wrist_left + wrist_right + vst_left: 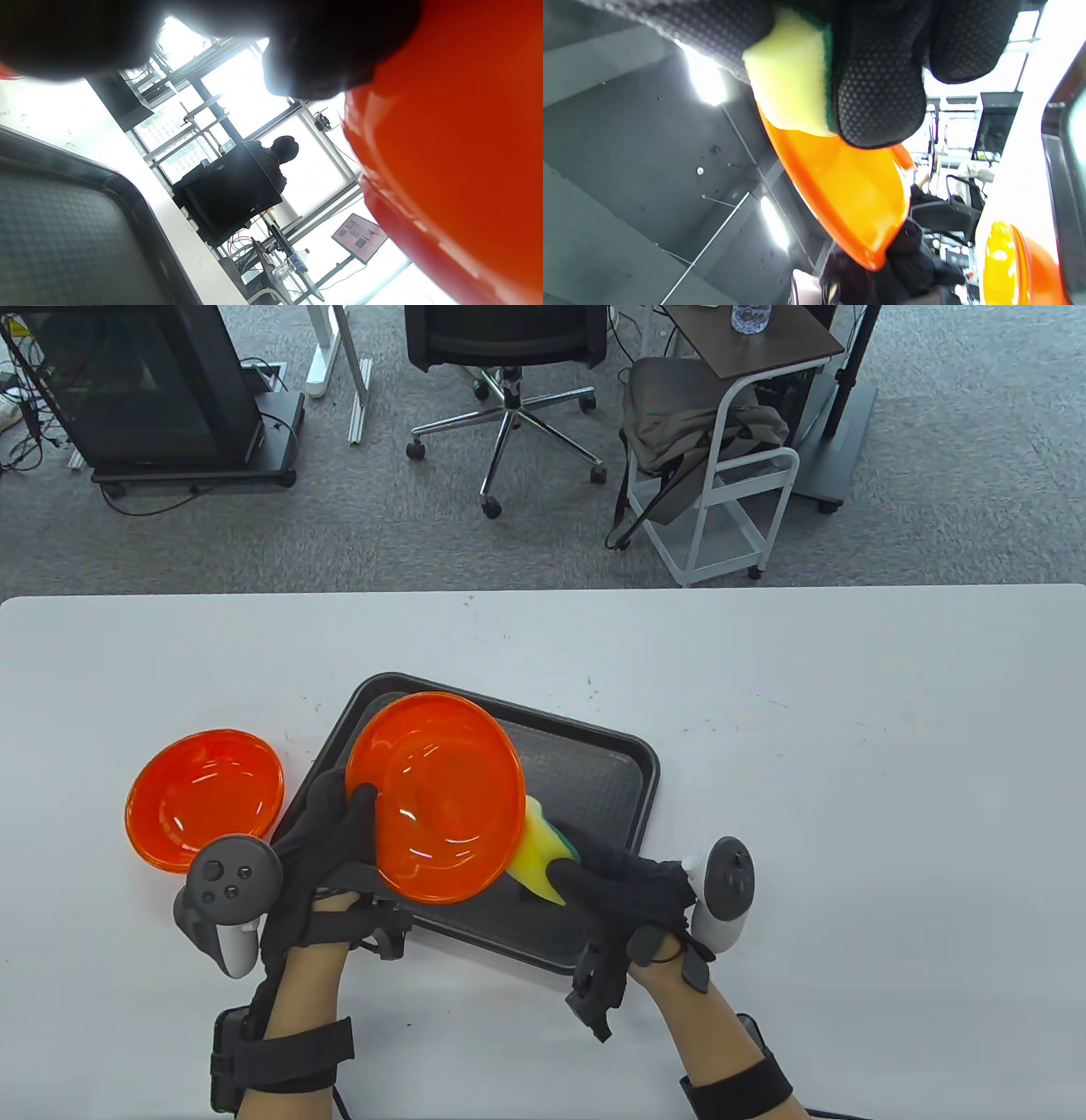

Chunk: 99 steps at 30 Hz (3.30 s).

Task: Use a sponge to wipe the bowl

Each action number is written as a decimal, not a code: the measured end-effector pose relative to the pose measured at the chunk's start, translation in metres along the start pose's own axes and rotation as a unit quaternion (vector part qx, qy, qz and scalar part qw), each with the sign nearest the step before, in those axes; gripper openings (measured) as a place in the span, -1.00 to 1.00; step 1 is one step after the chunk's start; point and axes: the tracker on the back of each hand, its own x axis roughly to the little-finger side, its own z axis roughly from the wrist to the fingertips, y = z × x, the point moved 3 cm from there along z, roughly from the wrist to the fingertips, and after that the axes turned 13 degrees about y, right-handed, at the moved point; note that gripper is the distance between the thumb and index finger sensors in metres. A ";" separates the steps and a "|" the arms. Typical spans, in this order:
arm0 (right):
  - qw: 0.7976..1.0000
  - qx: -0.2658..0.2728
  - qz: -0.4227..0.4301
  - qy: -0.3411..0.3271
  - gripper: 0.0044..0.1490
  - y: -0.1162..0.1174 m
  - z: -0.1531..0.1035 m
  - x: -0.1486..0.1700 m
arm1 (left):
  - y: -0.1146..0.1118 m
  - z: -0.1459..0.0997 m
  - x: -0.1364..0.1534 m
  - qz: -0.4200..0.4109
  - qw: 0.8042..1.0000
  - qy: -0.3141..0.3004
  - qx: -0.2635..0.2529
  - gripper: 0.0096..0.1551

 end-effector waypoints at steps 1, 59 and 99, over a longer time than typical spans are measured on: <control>1.000 0.007 -0.004 -0.004 -0.38 -0.001 -0.001 -0.001 | -0.001 0.000 -0.001 0.001 1.000 -0.003 0.002 -0.40; 0.995 -0.068 -0.063 0.038 -0.39 0.030 0.001 0.011 | -0.012 -0.007 -0.016 -0.069 0.996 -0.048 0.031 -0.41; 0.998 -0.011 -0.061 0.014 -0.41 0.008 0.000 0.007 | -0.042 -0.015 -0.028 -0.070 0.988 -0.061 0.122 -0.41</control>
